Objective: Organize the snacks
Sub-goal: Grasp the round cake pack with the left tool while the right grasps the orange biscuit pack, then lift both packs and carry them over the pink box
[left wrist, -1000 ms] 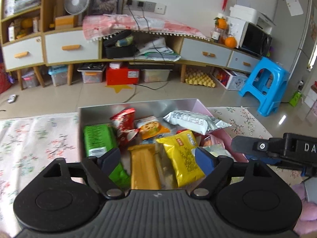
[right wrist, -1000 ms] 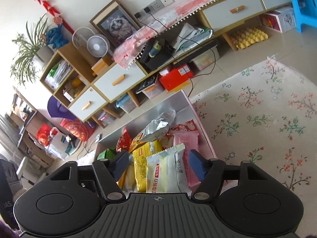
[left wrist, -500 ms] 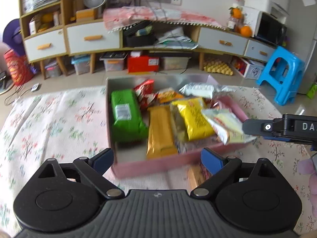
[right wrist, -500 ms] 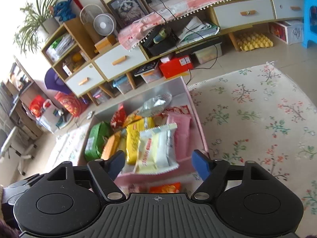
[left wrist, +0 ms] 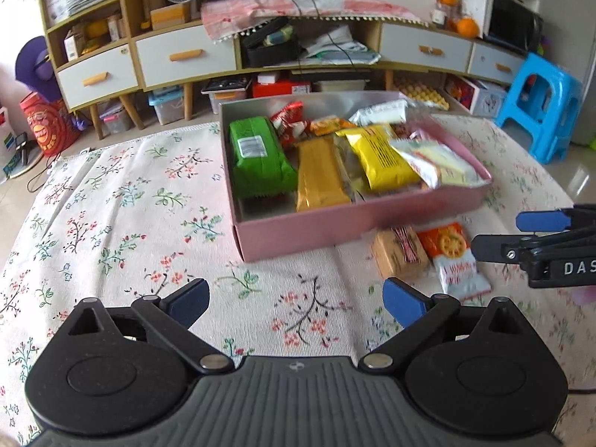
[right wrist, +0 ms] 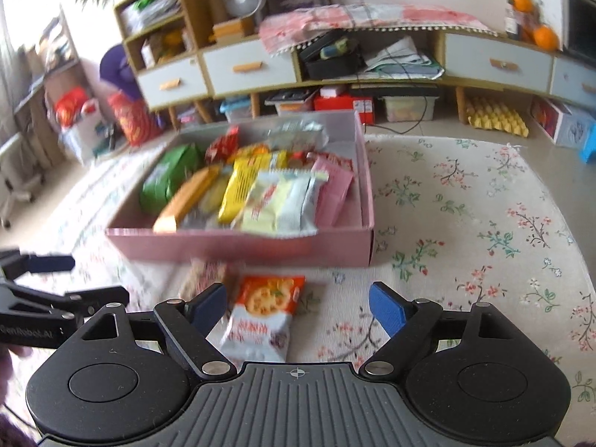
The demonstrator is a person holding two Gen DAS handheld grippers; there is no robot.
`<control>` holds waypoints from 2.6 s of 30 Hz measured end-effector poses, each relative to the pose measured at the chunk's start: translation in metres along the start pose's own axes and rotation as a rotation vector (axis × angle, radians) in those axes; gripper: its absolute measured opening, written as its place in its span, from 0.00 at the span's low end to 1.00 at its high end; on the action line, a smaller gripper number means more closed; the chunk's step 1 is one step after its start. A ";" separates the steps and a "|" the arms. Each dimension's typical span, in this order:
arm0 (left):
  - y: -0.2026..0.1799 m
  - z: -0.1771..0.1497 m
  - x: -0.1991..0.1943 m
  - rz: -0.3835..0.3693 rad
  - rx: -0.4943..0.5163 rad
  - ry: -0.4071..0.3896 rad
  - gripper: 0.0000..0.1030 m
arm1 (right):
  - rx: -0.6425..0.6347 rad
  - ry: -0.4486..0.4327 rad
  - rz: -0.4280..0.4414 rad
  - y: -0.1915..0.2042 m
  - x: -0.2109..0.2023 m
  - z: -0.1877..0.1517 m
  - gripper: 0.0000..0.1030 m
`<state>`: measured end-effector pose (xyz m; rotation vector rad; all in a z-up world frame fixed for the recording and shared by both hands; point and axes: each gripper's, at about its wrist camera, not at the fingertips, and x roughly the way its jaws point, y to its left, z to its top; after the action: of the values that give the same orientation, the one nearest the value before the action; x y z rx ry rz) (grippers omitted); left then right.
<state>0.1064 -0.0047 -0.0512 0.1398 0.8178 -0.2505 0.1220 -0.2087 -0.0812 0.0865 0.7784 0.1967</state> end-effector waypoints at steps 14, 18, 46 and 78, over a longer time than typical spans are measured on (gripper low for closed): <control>0.002 -0.007 0.008 -0.009 -0.084 0.024 0.97 | -0.152 0.061 -0.006 0.030 0.031 -0.016 0.85; 0.003 -0.006 0.008 -0.024 -0.131 0.018 0.97 | -0.151 0.053 -0.032 0.020 0.030 -0.016 0.85; -0.051 0.005 0.034 -0.091 -0.198 -0.009 0.38 | -0.120 0.033 -0.023 -0.012 0.016 -0.018 0.85; -0.009 -0.009 0.002 -0.140 -0.112 0.051 0.32 | -0.104 0.078 0.023 0.010 0.011 -0.007 0.39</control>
<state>0.0988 -0.0120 -0.0585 -0.0165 0.8911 -0.3333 0.1228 -0.1963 -0.0920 -0.0106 0.8440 0.2633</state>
